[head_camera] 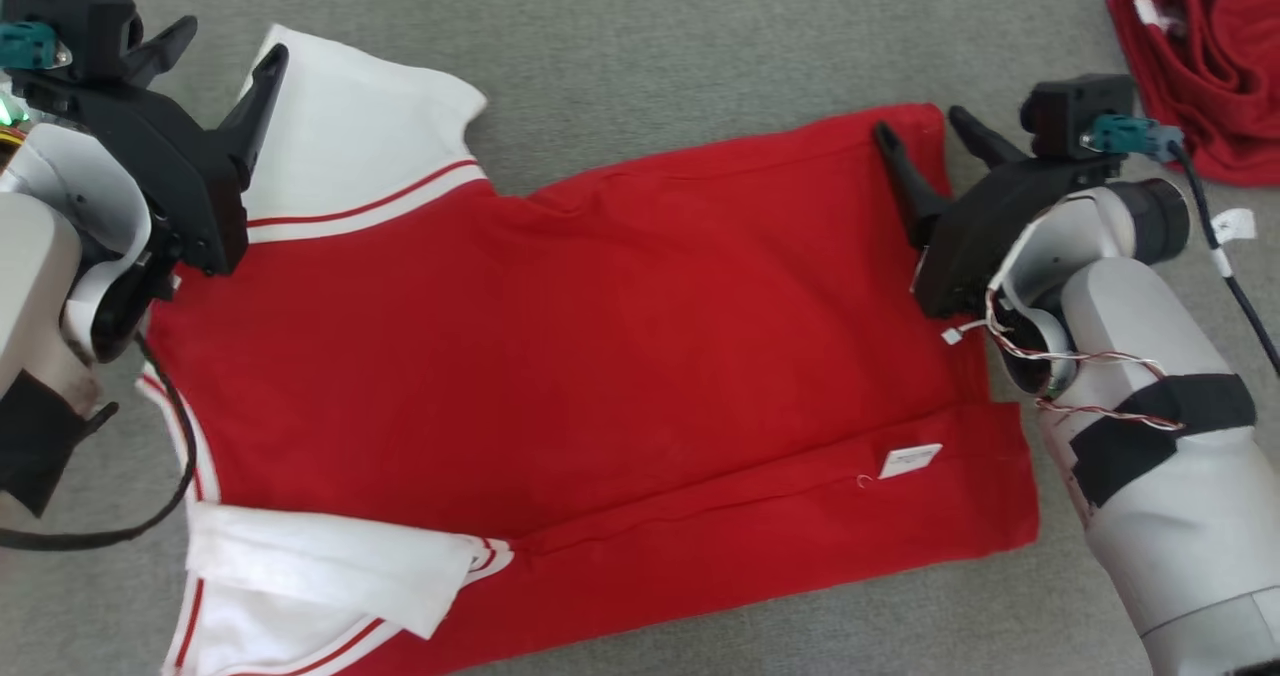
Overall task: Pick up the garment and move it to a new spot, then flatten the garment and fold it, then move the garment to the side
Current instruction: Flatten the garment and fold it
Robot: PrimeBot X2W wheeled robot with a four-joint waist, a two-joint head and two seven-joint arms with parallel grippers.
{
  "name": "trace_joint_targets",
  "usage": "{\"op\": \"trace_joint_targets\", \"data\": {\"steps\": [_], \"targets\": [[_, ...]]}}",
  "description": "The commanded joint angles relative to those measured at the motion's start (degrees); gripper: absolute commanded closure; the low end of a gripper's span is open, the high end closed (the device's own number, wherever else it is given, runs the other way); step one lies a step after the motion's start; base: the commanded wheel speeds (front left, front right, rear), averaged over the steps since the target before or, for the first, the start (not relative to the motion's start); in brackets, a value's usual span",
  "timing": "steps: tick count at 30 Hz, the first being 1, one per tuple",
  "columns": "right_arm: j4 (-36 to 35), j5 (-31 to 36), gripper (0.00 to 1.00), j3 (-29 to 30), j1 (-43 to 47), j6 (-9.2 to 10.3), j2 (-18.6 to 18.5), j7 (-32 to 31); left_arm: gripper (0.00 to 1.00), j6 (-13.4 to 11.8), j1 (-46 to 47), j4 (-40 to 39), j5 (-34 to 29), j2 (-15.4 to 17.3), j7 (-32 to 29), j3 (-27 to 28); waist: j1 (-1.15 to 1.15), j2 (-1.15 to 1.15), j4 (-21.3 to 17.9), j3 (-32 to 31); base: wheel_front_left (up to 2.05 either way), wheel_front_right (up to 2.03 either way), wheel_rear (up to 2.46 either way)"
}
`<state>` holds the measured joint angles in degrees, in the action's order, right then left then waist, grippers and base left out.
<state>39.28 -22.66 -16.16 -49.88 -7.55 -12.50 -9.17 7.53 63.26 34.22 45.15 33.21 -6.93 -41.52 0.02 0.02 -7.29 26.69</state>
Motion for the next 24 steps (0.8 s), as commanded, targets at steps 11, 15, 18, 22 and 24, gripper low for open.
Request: {"op": "trace_joint_targets", "data": {"steps": [11, 15, 18, 22, 24], "targets": [[0.1, -4.7, 0.00, -6.7, -3.4, 0.17, 1.6, 0.7, 0.00, -0.1, 5.6, 8.4, 6.2, 1.6, 0.2, -8.2, -0.02, -0.02, -5.2, 2.1, 0.00, 0.00, 0.00], [0.7, -5.8, 0.00, -8.6, -4.6, 0.17, 1.8, 1.1, 0.00, -0.1, 7.4, 11.1, 7.3, 1.7, 0.9, -10.8, -0.02, -0.02, -5.5, 3.0, 0.00, 0.00, 0.00], [1.3, -6.4, 0.00, -9.5, -5.5, 0.17, 2.0, 1.5, 0.00, -0.1, 7.7, 12.6, 8.7, 0.9, -0.4, -12.5, -0.02, -0.02, -5.5, 3.4, 0.00, 0.00, 0.00], [2.2, -7.3, 1.00, -10.5, -6.7, 0.17, 2.0, 2.0, 1.00, -0.1, 8.5, 13.8, 10.3, 0.6, 0.2, -13.9, -0.02, -0.02, -5.3, 3.8, 0.00, 0.00, 0.00], [3.1, -7.5, 1.00, -10.3, -7.2, 0.17, 2.0, 2.7, 1.00, -0.1, 8.8, 14.0, 11.1, 0.3, 0.6, -14.6, -0.02, -0.02, -5.0, 3.9, 0.00, 0.00, 0.00]]}}
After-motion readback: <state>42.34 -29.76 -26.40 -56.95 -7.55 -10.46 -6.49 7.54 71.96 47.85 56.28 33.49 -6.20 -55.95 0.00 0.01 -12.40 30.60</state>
